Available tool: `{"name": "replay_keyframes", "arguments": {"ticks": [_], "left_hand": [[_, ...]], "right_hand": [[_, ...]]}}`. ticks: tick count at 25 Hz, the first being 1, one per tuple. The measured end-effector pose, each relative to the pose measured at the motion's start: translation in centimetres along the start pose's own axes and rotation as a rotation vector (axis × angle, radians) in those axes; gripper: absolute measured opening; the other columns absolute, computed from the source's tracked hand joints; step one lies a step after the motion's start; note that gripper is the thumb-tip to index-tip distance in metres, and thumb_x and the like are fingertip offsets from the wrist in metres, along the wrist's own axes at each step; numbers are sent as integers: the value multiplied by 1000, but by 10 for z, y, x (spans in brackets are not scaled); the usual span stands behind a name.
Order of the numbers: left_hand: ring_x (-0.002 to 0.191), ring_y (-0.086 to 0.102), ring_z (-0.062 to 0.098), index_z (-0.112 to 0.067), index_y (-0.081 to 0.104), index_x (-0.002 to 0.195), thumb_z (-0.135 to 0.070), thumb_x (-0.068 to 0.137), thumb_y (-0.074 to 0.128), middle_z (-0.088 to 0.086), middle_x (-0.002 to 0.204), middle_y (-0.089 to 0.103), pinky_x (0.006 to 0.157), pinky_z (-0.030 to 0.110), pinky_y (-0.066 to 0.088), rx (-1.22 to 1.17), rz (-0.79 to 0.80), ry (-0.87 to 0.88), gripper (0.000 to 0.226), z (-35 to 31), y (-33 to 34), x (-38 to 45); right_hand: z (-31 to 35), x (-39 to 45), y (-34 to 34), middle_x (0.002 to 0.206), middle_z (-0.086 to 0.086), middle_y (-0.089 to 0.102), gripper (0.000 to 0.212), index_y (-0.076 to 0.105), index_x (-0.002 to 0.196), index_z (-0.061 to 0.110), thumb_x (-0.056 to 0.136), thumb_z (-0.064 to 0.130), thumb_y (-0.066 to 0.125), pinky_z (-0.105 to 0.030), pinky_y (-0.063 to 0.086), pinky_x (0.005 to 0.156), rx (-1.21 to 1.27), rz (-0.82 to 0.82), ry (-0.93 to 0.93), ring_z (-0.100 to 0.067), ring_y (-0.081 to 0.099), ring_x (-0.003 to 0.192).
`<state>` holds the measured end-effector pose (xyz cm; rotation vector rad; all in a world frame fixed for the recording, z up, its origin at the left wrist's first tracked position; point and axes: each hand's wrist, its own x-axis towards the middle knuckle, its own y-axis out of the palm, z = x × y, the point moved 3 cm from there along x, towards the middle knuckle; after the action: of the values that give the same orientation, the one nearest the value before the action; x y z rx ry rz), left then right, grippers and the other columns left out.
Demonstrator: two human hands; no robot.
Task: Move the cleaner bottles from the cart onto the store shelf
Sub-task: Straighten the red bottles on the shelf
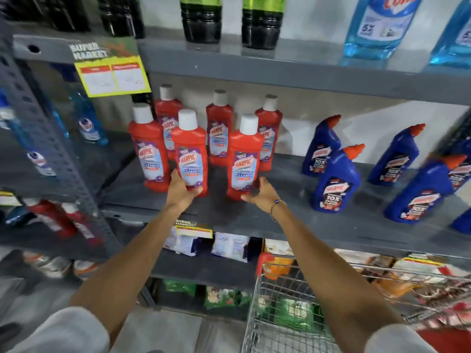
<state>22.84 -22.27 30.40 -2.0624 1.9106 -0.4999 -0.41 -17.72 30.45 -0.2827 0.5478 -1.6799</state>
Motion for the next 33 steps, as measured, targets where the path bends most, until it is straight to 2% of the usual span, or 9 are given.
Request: {"name": "replay_keyframes", "arguments": {"ticks": [3,5,13,23,29,33], "left_hand": [[116,55,32,0,45,119,-10,71,76,19,125,60,99,37,41,131,32,-11,58,6,-8,15],[117,56,32,0,48,118,-11,69,77,19,126,60,102,38,41,141,43,4,58,10,-11,20],[110,60,32,1,54,113,-16,68,79,20,121,64,94,37,45,196,73,101,54,-8,17,10],[116,56,36,3,47,117,-19,73,75,21,128,58,97,42,43,226,128,101,56,-12,19,3],[119,54,33,0,45,121,-19,76,73,18,131,56,100,42,43,189,159,87,57,-12,19,4],[120,54,33,0,45,121,-16,76,73,18,131,56,102,42,42,169,161,94,56,-12,19,2]], "right_hand": [[0,8,10,122,-15,62,59,50,119,5,67,6,77,-39,44,102,37,-96,15,-26,58,110],[2,11,10,121,-16,63,58,53,118,4,65,6,78,-34,45,98,-30,-152,-3,-28,58,111],[-12,9,-18,115,-16,67,52,57,114,5,66,4,76,-28,45,90,-152,-179,4,-27,62,104],[-19,5,-27,115,-17,66,50,57,113,5,66,2,75,-37,47,98,-168,-193,22,-28,61,108],[-18,5,-27,120,-16,64,51,54,117,4,69,2,72,-32,43,97,-171,-175,32,-28,59,110],[-21,6,-25,122,-15,63,54,52,120,6,70,2,72,-35,44,100,-149,-168,26,-28,59,111]]}}
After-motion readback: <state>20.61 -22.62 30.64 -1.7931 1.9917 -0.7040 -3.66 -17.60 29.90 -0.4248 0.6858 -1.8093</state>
